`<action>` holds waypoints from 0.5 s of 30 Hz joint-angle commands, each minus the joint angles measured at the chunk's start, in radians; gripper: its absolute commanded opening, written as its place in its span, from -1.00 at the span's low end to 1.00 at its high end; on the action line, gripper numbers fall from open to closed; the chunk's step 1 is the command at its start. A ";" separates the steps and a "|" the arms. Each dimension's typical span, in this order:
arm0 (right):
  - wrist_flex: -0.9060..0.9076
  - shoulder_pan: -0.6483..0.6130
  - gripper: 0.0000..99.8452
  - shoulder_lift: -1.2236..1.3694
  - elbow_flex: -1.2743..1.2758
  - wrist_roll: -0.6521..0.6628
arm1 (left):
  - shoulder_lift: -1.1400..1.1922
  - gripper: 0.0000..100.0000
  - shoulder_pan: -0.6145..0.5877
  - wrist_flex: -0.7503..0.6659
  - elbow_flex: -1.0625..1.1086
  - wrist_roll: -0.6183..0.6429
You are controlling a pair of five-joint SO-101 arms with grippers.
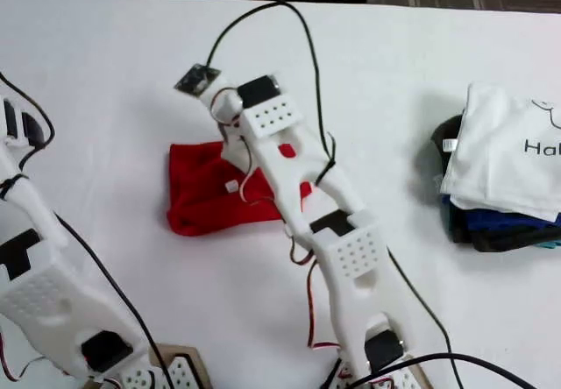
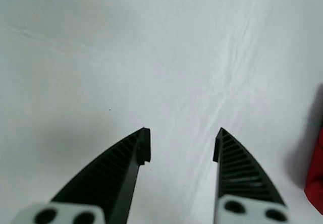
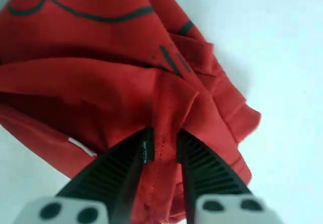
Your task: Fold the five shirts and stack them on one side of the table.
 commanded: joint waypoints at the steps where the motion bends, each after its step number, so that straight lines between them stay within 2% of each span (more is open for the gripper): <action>1: -0.010 -0.007 -0.82 -0.005 -0.075 0.002 | -0.008 -0.55 -0.002 -0.014 -0.002 0.000; 15: -0.051 0.007 -0.83 0.090 -0.089 0.006 | -0.008 -0.55 -0.008 -0.006 -0.002 0.000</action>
